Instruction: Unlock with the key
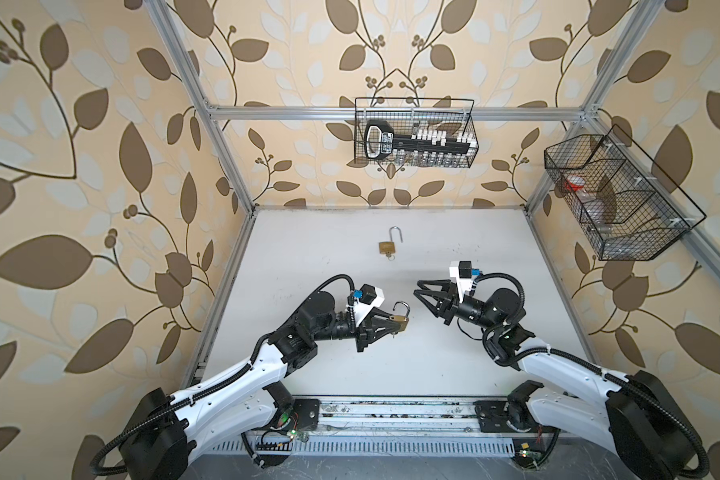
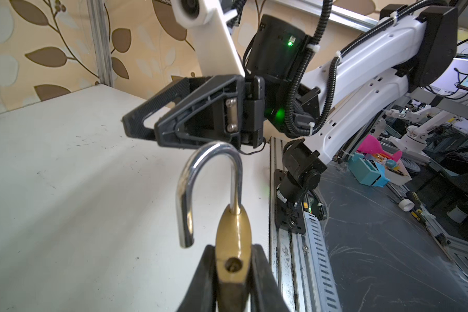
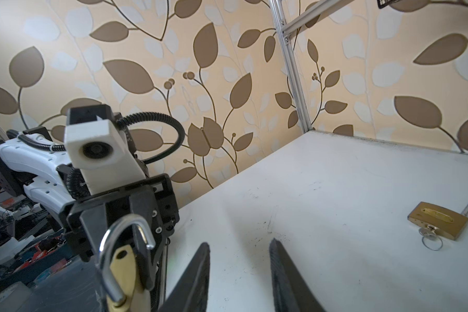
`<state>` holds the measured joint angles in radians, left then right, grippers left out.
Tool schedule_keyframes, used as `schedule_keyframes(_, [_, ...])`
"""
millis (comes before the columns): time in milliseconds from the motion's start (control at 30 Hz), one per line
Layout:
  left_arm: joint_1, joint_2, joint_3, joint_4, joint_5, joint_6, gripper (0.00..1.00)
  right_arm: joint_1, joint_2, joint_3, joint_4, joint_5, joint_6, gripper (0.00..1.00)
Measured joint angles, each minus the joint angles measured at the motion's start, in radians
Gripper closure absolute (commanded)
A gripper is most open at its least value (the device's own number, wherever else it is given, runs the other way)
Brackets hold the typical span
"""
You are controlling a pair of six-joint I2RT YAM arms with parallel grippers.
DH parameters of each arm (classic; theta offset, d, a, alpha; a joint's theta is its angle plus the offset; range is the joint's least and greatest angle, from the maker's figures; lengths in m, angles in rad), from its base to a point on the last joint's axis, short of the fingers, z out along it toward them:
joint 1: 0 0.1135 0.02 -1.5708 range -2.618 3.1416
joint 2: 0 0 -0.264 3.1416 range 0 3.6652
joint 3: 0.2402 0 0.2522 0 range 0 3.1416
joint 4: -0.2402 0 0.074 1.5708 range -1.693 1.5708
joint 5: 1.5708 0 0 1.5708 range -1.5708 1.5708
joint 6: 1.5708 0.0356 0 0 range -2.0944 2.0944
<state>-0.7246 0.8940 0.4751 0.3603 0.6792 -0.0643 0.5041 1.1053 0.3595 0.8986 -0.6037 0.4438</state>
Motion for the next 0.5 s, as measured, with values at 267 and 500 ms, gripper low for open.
schedule_keyframes(267, [0.000, 0.001, 0.000, 0.029, 0.011, -0.019, 1.00, 0.070, 0.010, 0.029, -0.029, -0.051, -0.044, 0.62])
schedule_keyframes(500, [0.000, 0.026, 0.000, 0.033, 0.028, -0.021, 1.00, 0.086, 0.010, 0.035, -0.039, -0.082, -0.061, 0.62])
